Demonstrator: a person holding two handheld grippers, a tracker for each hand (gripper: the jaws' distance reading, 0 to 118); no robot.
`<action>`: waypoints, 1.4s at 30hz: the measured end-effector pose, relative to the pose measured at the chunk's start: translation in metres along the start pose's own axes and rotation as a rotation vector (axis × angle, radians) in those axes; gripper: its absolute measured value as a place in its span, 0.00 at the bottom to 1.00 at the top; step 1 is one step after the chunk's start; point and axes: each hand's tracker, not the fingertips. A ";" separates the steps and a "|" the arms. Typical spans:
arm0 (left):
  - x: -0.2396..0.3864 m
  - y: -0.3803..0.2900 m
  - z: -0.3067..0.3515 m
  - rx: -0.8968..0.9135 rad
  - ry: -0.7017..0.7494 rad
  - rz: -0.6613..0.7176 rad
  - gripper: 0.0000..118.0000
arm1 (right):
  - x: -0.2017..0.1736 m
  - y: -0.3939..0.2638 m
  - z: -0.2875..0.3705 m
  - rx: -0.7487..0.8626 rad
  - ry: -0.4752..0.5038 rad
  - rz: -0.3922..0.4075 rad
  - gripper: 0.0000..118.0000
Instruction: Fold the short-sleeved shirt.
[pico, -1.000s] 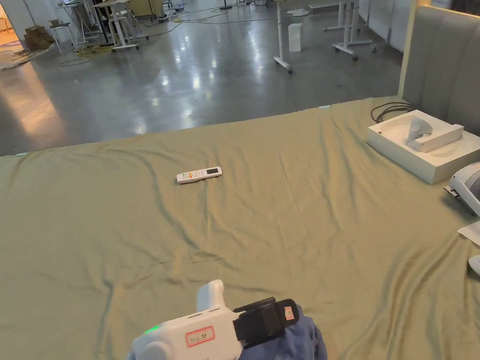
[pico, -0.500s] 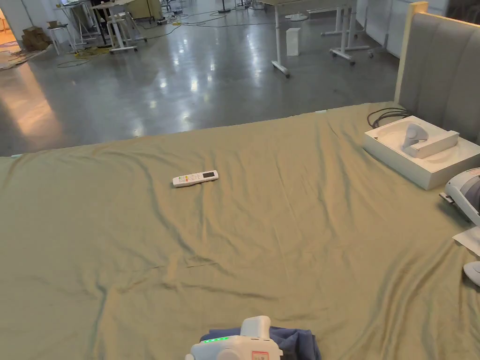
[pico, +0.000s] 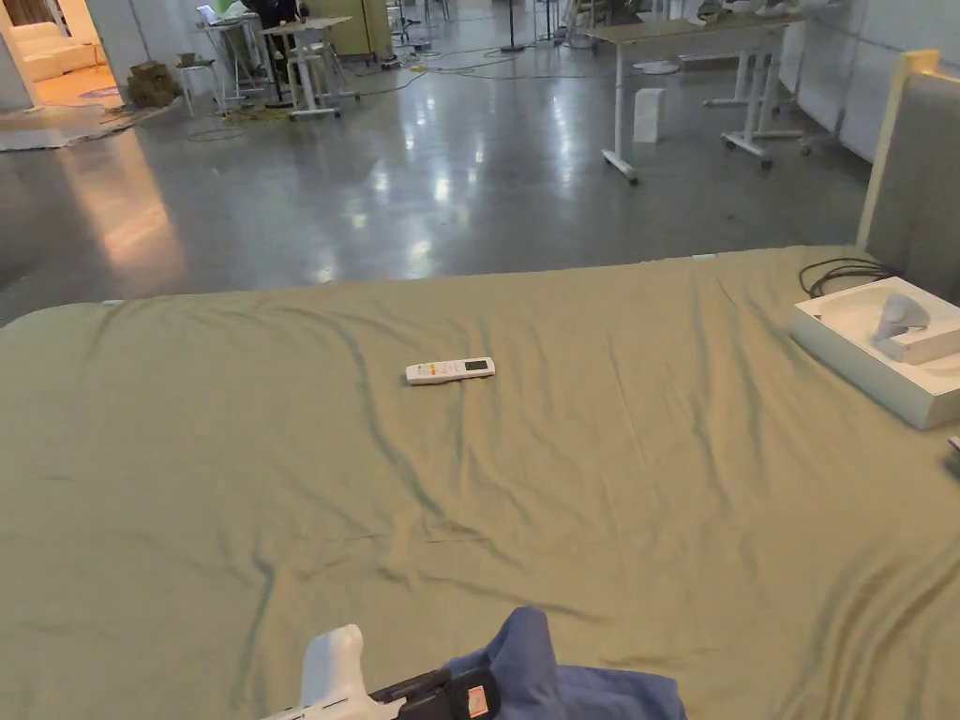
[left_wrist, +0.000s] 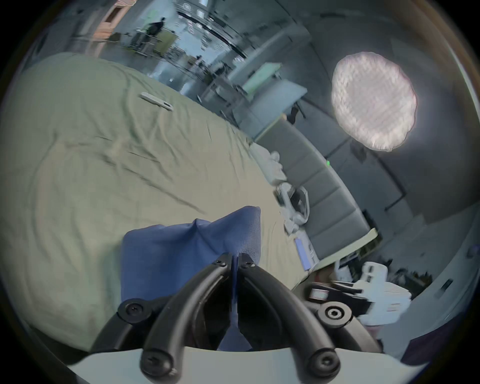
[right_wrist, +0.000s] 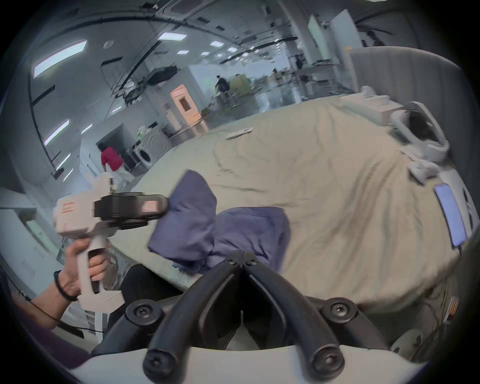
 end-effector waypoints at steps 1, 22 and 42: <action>-0.004 0.001 -0.001 0.001 -0.013 0.018 0.04 | -0.004 0.006 -0.011 -0.004 0.008 0.008 0.00; 0.022 -0.042 -0.166 -0.285 -0.110 0.066 0.53 | 0.057 -0.040 0.057 0.109 -0.092 -0.294 0.00; 0.004 -0.020 -0.033 -0.075 0.005 -0.107 0.01 | 0.009 -0.002 -0.019 -0.010 -0.032 -0.029 0.00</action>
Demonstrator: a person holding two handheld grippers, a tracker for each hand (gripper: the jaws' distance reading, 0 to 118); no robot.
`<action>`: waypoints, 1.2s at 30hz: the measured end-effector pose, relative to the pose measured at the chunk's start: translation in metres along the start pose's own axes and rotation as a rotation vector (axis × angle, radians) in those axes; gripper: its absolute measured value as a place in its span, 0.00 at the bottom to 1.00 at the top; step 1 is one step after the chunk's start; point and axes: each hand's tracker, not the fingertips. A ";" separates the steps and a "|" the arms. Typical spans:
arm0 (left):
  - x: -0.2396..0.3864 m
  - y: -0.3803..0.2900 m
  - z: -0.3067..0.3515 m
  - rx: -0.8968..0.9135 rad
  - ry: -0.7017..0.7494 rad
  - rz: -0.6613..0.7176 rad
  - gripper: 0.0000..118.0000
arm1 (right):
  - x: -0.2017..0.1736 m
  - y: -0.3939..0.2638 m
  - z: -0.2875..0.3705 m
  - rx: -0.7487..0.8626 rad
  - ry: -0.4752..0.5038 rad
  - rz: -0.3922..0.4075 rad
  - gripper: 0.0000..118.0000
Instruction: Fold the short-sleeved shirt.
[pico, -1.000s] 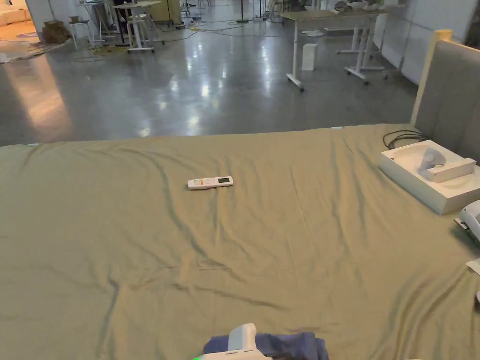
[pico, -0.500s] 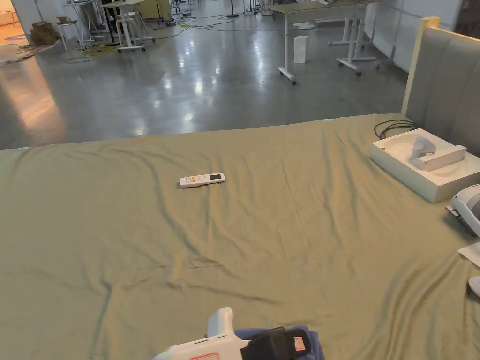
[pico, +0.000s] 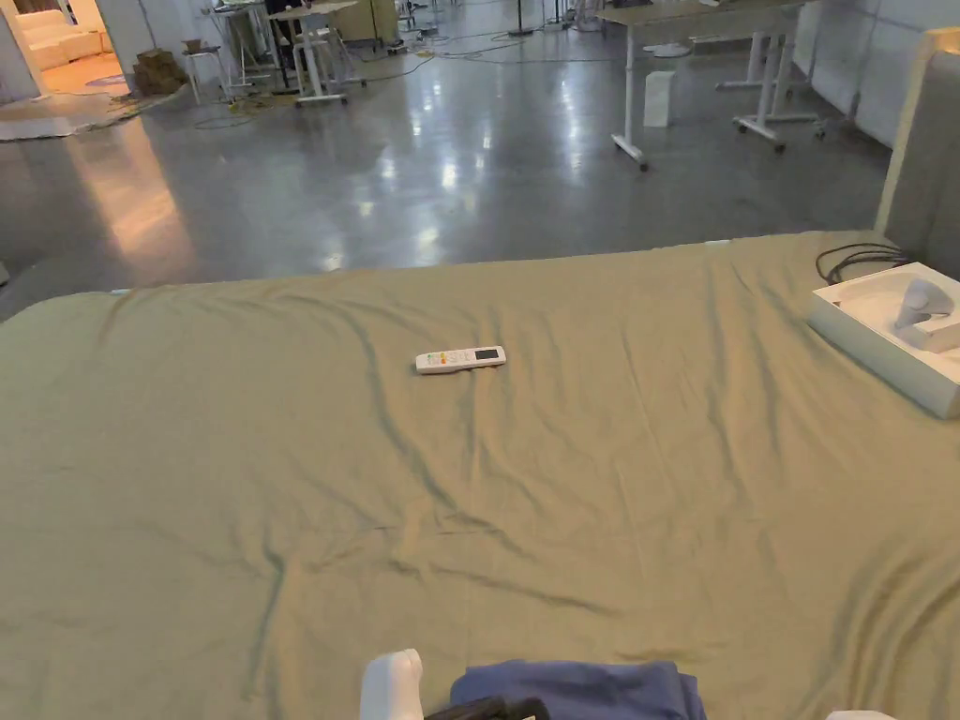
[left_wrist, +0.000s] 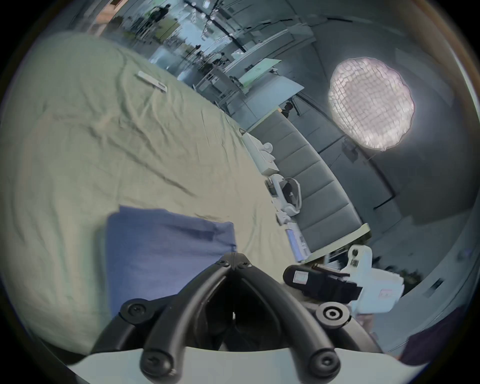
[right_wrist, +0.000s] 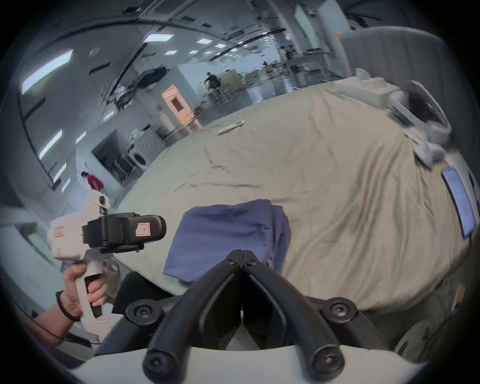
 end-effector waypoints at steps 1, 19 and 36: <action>0.007 -0.001 0.006 0.033 0.060 -0.111 0.01 | -0.005 0.003 -0.006 -0.005 -0.004 0.036 0.00; -0.094 0.006 0.032 -0.024 0.019 0.188 0.50 | 0.058 0.000 -0.125 -0.259 0.081 -0.220 0.00; -0.144 -0.001 -0.039 -0.197 -0.231 0.512 0.50 | 0.057 0.002 -0.122 -0.267 0.096 -0.213 0.00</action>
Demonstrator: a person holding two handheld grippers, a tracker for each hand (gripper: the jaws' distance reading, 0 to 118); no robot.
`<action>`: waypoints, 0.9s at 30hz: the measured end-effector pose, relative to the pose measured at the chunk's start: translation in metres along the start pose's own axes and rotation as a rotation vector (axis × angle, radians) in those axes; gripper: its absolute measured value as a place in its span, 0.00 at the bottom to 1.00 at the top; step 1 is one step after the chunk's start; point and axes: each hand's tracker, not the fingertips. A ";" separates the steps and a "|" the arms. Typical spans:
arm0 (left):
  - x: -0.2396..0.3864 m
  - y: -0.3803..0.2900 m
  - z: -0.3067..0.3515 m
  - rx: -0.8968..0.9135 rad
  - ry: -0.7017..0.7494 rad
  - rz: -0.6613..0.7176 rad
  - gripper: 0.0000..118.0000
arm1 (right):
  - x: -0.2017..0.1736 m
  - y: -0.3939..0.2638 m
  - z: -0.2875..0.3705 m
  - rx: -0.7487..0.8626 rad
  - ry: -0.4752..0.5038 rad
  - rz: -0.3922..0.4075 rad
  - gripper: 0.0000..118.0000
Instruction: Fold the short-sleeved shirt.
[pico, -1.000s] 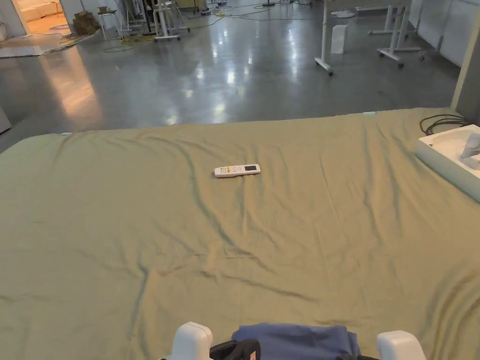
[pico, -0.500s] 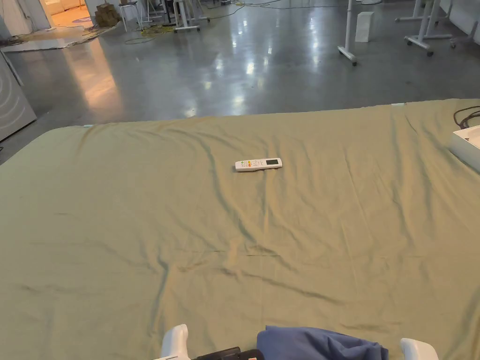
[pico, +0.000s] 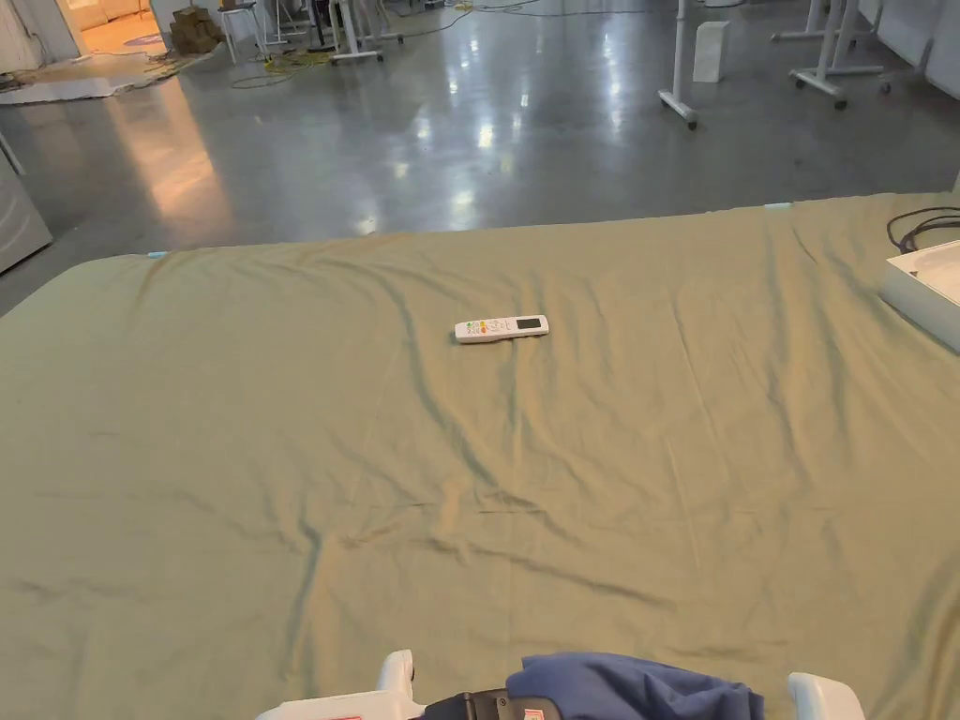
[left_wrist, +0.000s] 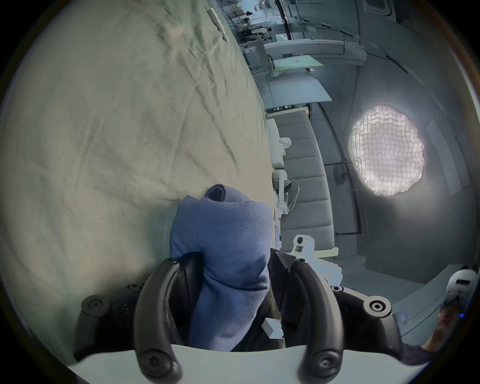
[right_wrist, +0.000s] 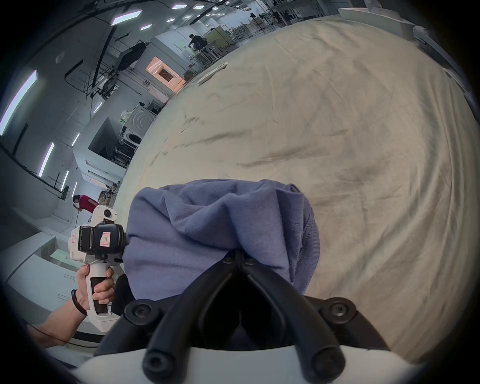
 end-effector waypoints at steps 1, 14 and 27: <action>-0.002 0.002 0.001 -0.006 -0.039 0.035 0.50 | 0.001 0.000 0.000 -0.001 0.003 -0.005 0.00; 0.003 -0.005 -0.009 -0.049 0.032 0.045 0.50 | -0.001 -0.002 0.001 0.005 0.000 0.001 0.00; 0.026 -0.013 -0.016 0.024 0.154 -0.085 0.20 | -0.019 -0.002 0.011 0.002 -0.053 0.030 0.00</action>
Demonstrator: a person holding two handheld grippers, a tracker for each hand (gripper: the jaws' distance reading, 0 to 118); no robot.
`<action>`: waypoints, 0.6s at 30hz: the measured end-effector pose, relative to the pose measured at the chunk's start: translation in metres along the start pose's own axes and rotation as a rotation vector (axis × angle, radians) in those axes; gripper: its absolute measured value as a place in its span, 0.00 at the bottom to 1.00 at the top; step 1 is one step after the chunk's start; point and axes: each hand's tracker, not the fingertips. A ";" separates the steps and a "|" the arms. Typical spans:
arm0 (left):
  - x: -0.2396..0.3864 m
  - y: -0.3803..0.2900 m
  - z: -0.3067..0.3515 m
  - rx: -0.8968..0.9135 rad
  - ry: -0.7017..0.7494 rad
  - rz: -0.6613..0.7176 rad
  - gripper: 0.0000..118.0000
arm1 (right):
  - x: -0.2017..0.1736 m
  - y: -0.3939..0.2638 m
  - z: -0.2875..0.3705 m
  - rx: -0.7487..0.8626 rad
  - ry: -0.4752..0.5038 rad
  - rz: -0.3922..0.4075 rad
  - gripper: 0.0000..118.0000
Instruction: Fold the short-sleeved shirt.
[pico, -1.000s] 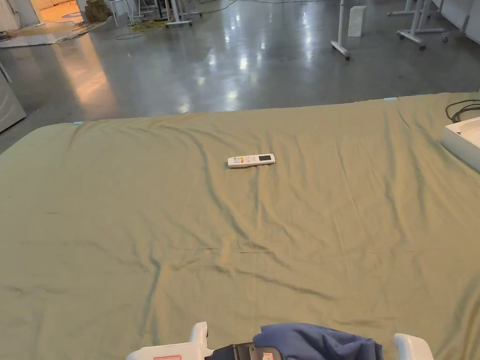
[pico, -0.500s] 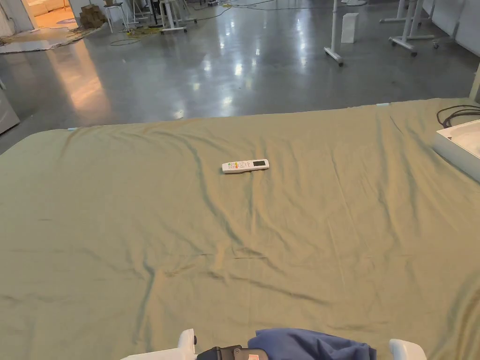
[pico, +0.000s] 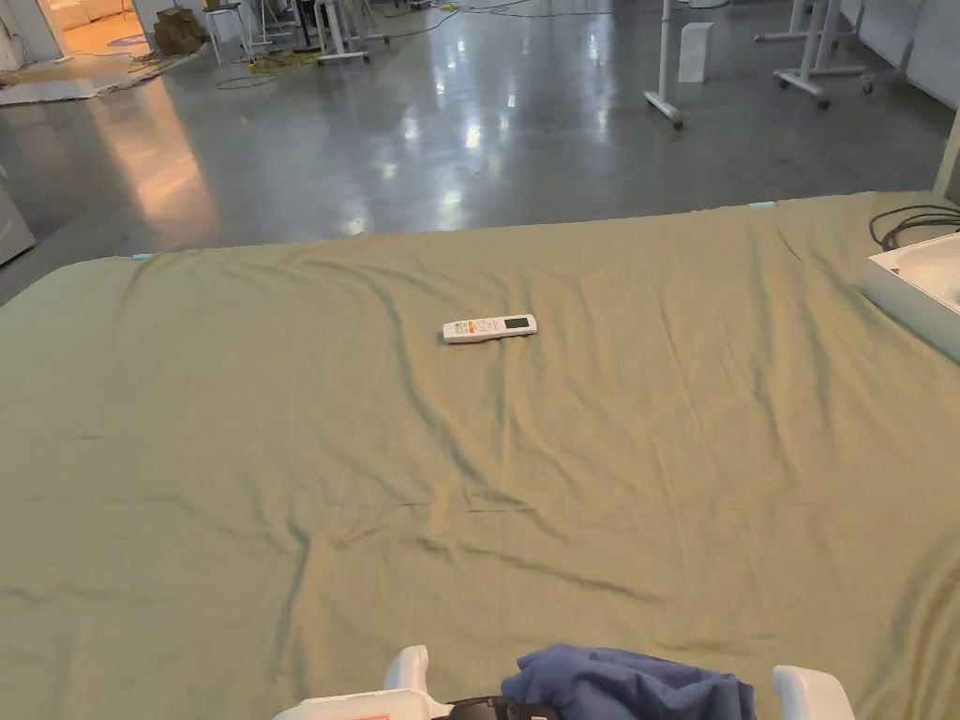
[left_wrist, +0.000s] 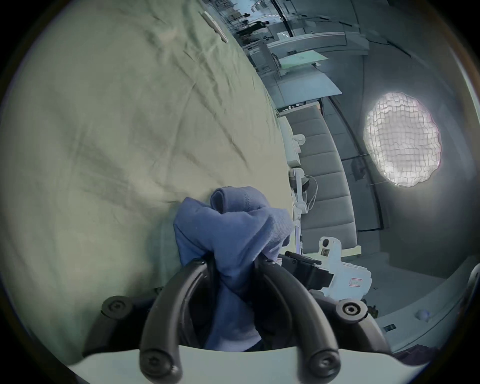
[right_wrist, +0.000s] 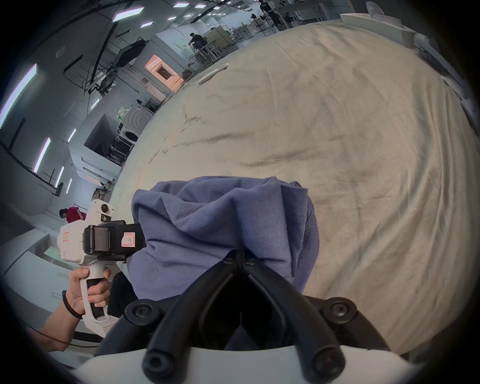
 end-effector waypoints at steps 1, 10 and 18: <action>0.002 -0.001 0.005 0.022 -0.003 -0.005 0.17 | -0.003 -0.001 0.003 0.004 -0.003 0.002 0.00; 0.005 0.007 0.102 0.151 -0.019 -0.045 0.15 | -0.022 -0.018 0.031 0.045 -0.011 0.065 0.00; -0.031 0.047 0.259 0.307 0.185 -0.032 0.15 | -0.037 -0.031 0.023 0.028 0.058 0.036 0.00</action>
